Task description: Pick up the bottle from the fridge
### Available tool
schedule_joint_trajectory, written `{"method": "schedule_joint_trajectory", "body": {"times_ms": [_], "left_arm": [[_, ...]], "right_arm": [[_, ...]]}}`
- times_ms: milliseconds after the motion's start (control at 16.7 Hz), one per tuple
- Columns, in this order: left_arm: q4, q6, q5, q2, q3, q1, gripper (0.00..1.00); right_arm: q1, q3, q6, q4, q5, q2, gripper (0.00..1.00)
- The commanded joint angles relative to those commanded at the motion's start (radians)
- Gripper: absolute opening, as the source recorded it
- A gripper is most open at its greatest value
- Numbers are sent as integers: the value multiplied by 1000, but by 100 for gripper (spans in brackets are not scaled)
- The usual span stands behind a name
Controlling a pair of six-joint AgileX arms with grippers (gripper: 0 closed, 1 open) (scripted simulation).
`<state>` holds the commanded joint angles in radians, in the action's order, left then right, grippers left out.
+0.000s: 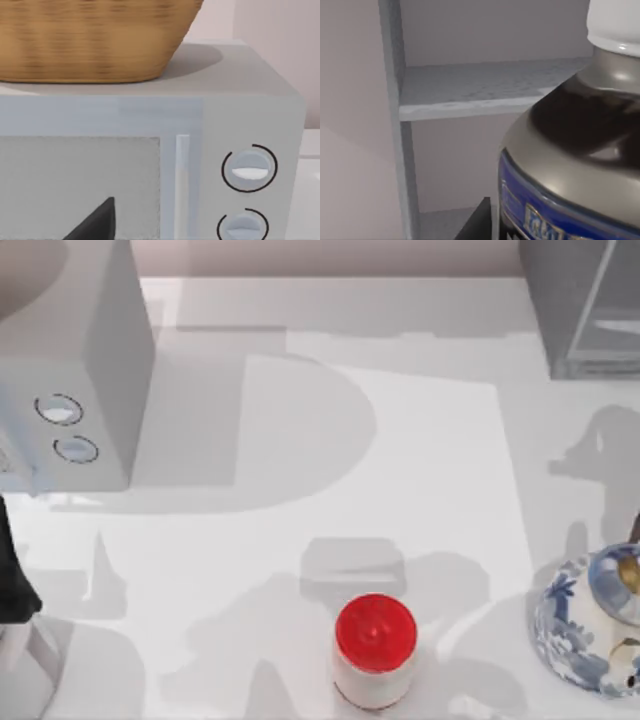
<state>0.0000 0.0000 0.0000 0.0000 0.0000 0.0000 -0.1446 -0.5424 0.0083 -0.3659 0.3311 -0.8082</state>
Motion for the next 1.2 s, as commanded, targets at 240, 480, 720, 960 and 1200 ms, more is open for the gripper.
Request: {"method": "schedule_joint_trajectory", "body": {"times_ms": [240, 480, 720, 960, 1200], "left_arm": [[0, 0, 0, 0, 0, 0, 100], [0, 0, 0, 0, 0, 0, 100], [0, 0, 0, 0, 0, 0, 100], [0, 0, 0, 0, 0, 0, 100], [0, 0, 0, 0, 0, 0, 100]], "right_arm": [[-156, -185, 3, -166, 156, -506, 0], [-353, -343, 3, -363, 300, -930, 0], [-539, -470, -2, -554, 416, -1190, 0], [-627, -529, -6, -646, 466, -1285, 0], [-624, -525, -3, -643, 462, -1284, 0]]}}
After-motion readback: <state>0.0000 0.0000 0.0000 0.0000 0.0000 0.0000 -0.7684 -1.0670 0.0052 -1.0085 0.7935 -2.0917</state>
